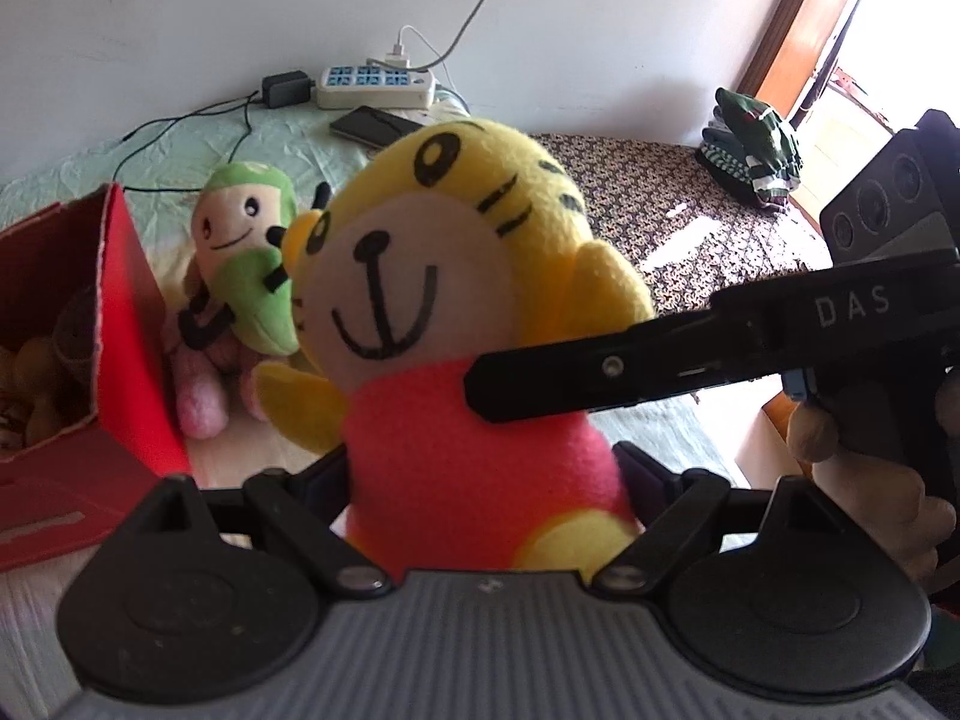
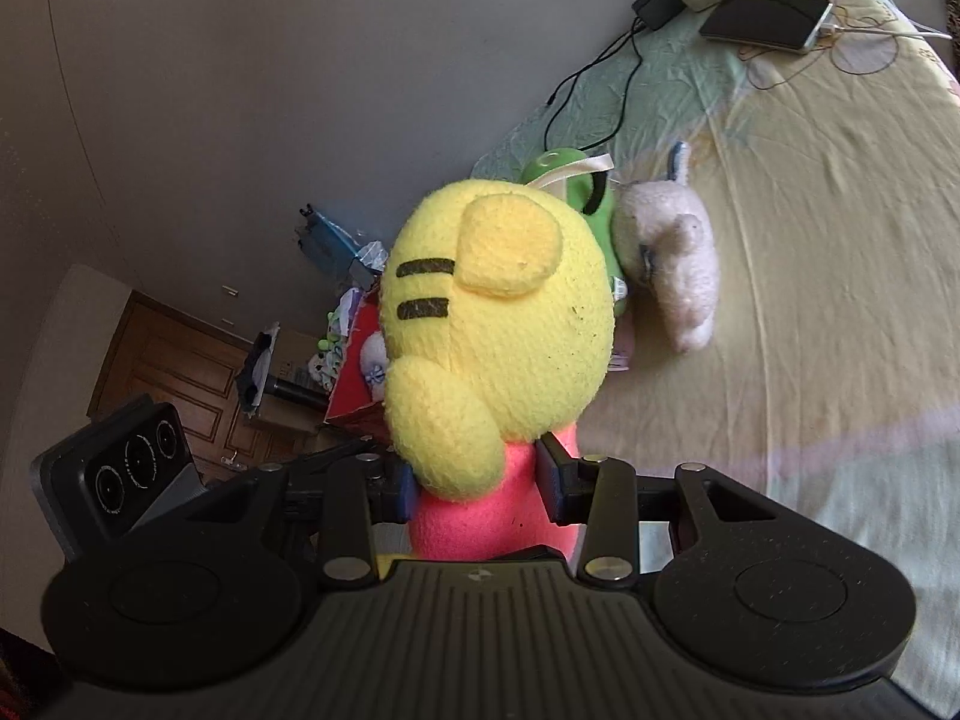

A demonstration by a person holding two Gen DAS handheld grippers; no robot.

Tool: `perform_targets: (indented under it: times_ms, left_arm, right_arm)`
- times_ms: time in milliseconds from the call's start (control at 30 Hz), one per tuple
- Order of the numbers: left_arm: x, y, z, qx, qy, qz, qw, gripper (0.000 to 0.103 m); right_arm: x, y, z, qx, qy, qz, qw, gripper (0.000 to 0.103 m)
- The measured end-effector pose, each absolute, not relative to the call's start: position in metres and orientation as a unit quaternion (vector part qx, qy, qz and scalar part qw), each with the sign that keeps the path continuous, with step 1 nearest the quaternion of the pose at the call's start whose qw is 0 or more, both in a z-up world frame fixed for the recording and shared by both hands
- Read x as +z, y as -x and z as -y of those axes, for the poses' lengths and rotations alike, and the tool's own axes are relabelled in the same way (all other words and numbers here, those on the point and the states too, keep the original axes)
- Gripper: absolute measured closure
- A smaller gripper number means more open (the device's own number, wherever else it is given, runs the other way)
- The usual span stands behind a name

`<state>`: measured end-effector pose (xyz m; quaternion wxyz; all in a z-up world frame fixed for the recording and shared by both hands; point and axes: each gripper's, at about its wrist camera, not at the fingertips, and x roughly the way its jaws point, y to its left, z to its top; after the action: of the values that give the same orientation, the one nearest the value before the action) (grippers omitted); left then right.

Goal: Organize objects
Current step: 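Lift the tiger plush with the right gripper and carry it over the red box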

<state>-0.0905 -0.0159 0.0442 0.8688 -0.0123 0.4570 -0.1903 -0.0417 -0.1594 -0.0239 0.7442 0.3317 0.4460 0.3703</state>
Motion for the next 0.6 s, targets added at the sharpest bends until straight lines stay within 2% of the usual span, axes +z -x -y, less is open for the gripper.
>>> perform_targets:
  times_ms: [600]
  left_arm:
    - [0.091,0.092,-0.116,-0.179,0.028,-0.387,0.904,0.016]
  right_arm:
    - [0.028,0.031,0.042,0.393,-0.301,-0.391,0.776,0.062]
